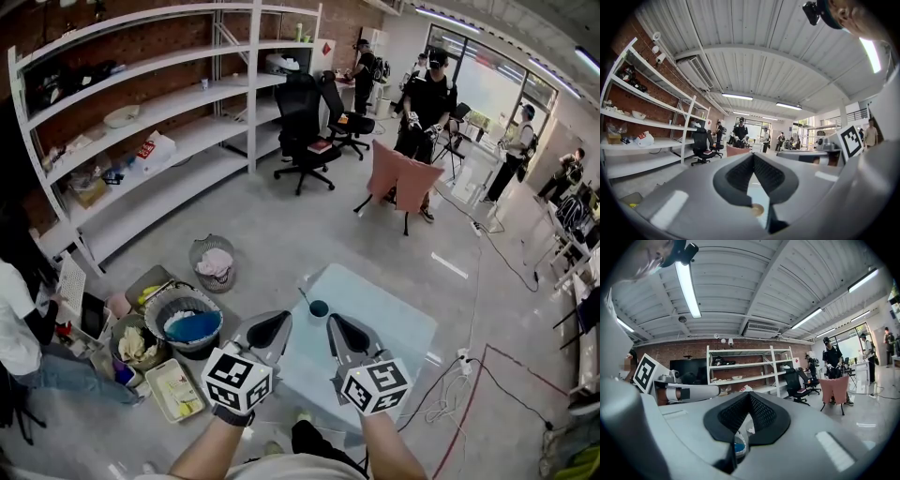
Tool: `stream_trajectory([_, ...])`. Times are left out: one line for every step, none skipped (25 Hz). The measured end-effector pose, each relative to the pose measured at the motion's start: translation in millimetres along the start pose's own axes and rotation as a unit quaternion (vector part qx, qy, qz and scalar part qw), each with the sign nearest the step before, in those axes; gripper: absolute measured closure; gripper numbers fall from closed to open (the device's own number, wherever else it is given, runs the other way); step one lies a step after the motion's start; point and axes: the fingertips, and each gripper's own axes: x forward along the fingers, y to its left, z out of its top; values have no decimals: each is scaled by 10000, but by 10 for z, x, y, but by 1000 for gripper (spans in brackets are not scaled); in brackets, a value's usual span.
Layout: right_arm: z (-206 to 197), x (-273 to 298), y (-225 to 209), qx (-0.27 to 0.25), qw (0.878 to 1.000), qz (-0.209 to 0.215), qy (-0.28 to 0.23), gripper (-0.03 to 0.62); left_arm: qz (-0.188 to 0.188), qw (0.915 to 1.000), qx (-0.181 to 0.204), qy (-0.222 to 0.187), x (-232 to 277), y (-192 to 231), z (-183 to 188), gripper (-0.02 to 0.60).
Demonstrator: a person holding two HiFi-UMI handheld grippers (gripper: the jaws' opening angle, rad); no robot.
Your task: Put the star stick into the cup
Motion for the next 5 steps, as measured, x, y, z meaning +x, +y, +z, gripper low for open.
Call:
stream_trajectory([2, 2, -3, -3, 10000, -3, 4, 582, 8, 10000, -3, -1, -1, 6, 1, 575])
stream_trajectory([7, 3, -8, -5, 10000, -9, 7, 583, 15, 10000, -6, -1, 0, 11, 4, 575])
stream_trajectory([14, 5, -13, -6, 10000, -15, 6, 583, 21, 10000, -9, 0, 2, 16, 9, 575])
stream_trajectory([22, 7, -18, -6, 10000, -20, 4, 582, 26, 10000, -9, 3, 4, 21, 15, 575])
stream_trajectory([29, 9, -23, -6, 10000, -26, 1, 583, 30, 10000, -10, 6, 6, 25, 20, 575])
